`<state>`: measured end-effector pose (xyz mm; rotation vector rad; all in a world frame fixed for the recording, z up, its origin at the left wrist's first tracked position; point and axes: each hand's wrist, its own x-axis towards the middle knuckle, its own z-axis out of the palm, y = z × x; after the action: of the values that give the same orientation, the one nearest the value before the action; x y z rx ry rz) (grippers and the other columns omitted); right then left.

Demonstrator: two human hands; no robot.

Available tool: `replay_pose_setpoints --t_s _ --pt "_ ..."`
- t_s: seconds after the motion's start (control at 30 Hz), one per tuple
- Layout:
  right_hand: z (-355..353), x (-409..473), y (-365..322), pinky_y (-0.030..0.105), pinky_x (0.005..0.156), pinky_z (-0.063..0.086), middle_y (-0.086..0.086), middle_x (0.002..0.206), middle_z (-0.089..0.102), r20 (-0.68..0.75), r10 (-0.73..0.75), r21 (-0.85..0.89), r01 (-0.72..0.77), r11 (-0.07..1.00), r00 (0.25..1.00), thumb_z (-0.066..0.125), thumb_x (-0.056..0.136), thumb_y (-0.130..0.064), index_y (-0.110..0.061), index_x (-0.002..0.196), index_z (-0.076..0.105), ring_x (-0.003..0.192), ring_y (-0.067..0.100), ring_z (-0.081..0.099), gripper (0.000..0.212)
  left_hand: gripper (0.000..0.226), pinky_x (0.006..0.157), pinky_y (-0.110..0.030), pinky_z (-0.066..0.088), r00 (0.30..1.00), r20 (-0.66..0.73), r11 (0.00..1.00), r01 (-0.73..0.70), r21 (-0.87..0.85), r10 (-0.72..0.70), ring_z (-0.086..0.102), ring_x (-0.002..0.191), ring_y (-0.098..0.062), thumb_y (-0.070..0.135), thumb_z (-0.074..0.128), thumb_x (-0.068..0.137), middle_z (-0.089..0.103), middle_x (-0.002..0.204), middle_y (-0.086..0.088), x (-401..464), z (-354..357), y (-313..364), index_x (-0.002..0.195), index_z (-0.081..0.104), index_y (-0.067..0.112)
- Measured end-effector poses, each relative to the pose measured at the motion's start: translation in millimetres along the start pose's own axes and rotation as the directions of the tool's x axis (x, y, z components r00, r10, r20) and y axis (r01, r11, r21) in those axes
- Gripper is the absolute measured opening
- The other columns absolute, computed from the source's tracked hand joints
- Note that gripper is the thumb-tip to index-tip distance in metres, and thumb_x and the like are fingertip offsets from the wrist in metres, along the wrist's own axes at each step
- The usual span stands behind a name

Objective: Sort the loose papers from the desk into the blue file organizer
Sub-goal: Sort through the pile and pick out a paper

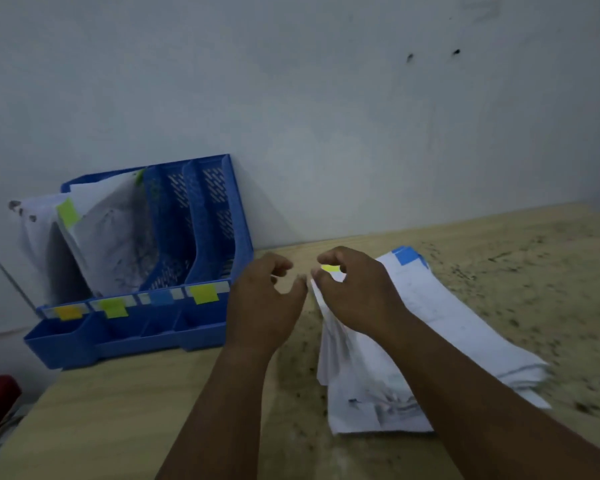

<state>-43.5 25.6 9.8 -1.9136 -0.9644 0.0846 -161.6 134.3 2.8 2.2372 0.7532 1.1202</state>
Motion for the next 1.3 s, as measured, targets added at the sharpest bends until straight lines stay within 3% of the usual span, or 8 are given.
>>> replay_pose_setpoints --t_s 0.2,0.47,0.63,0.8,0.93,1.03,1.13,1.3 --pt "-11 -7 55 0.037 0.099 0.049 -0.015 0.125 0.063 -0.046 0.095 -0.109 -0.099 0.989 0.994 0.068 0.089 -0.043 -0.035 0.117 0.064 0.115 0.01 0.058 0.029 0.025 0.085 -0.03 0.053 0.989 0.118 0.993 0.101 -0.057 -0.094 0.06 0.099 -0.005 0.032 0.077 0.086 0.066 0.107 0.015 -17 60 -2 0.109 0.068 0.028" --pt "-6 -1 86 0.032 0.099 0.044 -0.004 0.124 0.061 0.037 0.096 -0.198 -0.087 0.976 0.995 0.072 0.086 -0.039 -0.029 0.121 0.063 0.117 0.017 0.056 0.038 0.039 0.1 -0.035 0.046 0.952 0.295 0.994 0.056 0.095 -0.081 0.052 0.119 -0.014 0.038 0.072 0.087 0.061 0.126 0.01 -26 90 -25 0.124 0.063 0.034" --pt "-10 2 94 0.029 0.095 0.043 -0.001 0.121 0.063 0.066 0.065 -0.266 -0.045 0.963 0.996 0.076 0.082 -0.038 -0.027 0.117 0.065 0.114 0.019 0.058 0.039 0.046 0.097 -0.038 0.05 0.952 0.294 0.995 0.067 0.072 -0.086 0.056 0.115 -0.017 0.039 0.078 0.081 0.063 0.123 0.01 -23 90 -29 0.125 0.063 0.036" --pt "-8 0 92 0.031 0.093 0.047 -0.004 0.124 0.062 0.092 0.087 -0.277 -0.058 0.959 0.992 0.077 0.079 -0.048 -0.03 0.116 0.065 0.114 0.016 0.058 0.043 0.052 0.08 -0.005 0.043 0.959 0.265 0.992 0.116 -0.045 -0.1 0.06 0.101 0.0 0.024 0.082 0.081 0.067 0.116 0.013 -24 88 -22 0.128 0.062 0.03" --pt "-4 -4 87 0.038 0.096 0.049 -0.003 0.121 0.063 0.089 0.089 -0.278 -0.061 0.959 0.992 0.076 0.075 -0.057 -0.032 0.115 0.066 0.114 0.019 0.058 0.048 0.045 0.067 -0.001 0.04 0.958 0.249 0.986 0.158 -0.058 -0.139 0.059 0.081 0.014 0.019 0.079 0.082 0.07 0.103 0.015 -24 84 -20 0.122 0.063 0.033" --pt "-3 -6 84 0.042 0.098 0.048 -0.002 0.12 0.063 0.098 0.086 -0.282 -0.055 0.958 0.991 0.075 0.077 -0.052 -0.031 0.116 0.066 0.114 0.021 0.057 0.045 0.042 0.065 -0.007 0.044 0.946 0.263 0.971 0.221 -0.091 -0.191 0.061 0.074 0.009 0.018 0.076 0.083 0.072 0.093 0.013 -25 85 -18 0.12 0.064 0.035" --pt "-3 -7 82 0.043 0.097 0.049 -0.003 0.119 0.063 0.097 0.091 -0.281 -0.061 0.958 0.991 0.074 0.076 -0.053 -0.031 0.116 0.066 0.114 0.021 0.057 0.046 0.038 0.075 -0.023 0.051 0.93 0.29 0.959 0.264 -0.101 -0.226 0.067 0.082 0.0 0.02 0.072 0.086 0.073 0.088 0.01 -24 87 -20 0.119 0.063 0.037" --pt "-2 -11 76 0.043 0.096 0.049 -0.007 0.117 0.062 0.108 0.112 -0.259 -0.081 0.963 0.988 0.073 0.061 -0.06 -0.034 0.115 0.065 0.113 0.019 0.057 0.061 0.037 0.079 -0.038 0.057 0.931 0.269 0.943 0.295 -0.154 -0.247 0.069 0.08 -0.01 0.016 0.065 0.084 0.073 0.081 0.007 -24 90 -20 0.111 0.061 0.042"
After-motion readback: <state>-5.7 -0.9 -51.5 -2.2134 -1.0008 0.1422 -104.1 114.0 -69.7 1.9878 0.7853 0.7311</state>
